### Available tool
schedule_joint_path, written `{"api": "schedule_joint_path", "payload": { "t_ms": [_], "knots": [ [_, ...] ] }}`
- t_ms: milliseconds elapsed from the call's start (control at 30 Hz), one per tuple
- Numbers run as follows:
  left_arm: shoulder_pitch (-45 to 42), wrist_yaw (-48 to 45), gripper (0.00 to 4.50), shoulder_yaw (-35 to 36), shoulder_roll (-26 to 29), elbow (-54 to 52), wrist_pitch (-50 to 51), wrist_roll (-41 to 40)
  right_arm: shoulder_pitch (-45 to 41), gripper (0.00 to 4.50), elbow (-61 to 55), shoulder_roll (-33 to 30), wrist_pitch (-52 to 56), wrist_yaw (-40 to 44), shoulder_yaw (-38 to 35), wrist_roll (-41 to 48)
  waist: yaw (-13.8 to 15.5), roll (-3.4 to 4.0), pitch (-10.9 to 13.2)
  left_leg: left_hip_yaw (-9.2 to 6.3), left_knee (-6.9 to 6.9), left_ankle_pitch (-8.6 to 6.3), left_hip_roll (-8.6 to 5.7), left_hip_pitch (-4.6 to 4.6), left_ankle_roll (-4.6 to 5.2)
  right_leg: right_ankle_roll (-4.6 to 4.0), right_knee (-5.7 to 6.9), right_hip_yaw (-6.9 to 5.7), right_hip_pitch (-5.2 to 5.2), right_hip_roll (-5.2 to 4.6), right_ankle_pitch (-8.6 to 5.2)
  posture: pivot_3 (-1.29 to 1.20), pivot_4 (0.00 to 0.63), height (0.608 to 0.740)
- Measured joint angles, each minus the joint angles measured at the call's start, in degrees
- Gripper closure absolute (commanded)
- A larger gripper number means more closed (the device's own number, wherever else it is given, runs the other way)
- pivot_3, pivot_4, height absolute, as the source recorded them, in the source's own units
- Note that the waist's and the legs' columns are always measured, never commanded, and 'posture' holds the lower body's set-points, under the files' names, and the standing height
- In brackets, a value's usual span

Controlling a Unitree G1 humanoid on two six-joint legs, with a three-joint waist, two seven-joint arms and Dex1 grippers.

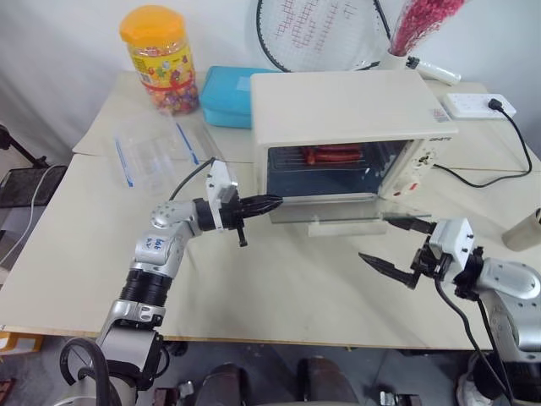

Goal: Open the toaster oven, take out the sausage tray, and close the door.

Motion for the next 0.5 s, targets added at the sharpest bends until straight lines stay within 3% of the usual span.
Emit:
{"api": "schedule_joint_path", "payload": {
  "t_ms": [200,267,367,500],
  "knots": [
    [3.3,0.2,4.48,-3.1,0.4,0.3,-3.5,6.1,18.7,0.0,-1.0,4.2,-3.3,-7.1,-12.8,-1.8,0.6,0.03,0.0,0.08,-0.01,-0.07,-0.08,0.06,0.13,0.23,-0.51,0.1,0.23,-0.04,0.12,0.0,0.15,0.74],
    [4.8,2.1,4.48,-3.2,-0.3,0.5,-3.5,7.0,20.3,0.0,-1.1,4.2,-3.4,-9.3,-16.4,-2.3,-0.1,0.03,0.0,0.14,-0.01,-0.08,-0.05,0.16,0.14,0.4,-0.77,0.2,0.39,-0.1,0.22,0.0,0.15,0.74],
    [6.1,3.7,4.48,-3.2,-1.7,-0.3,-3.5,7.4,18.9,0.0,-3.7,3.0,-2.9,-12.7,-19.2,-3.3,-0.9,0.06,0.0,0.19,-0.02,-0.07,0.0,0.24,0.13,0.45,-0.76,0.3,0.41,-0.23,0.26,0.0,0.15,0.74],
    [7.8,4.4,4.48,-3.5,-2.1,-1.9,-3.6,7.5,7.6,0.0,-10.7,-0.9,4.9,-20.8,-15.5,-8.7,-1.8,0.11,0.0,0.17,-0.05,0.0,0.13,0.29,-0.01,0.4,-0.7,0.29,0.38,-0.19,0.28,0.0,0.15,0.74]
  ]
}}
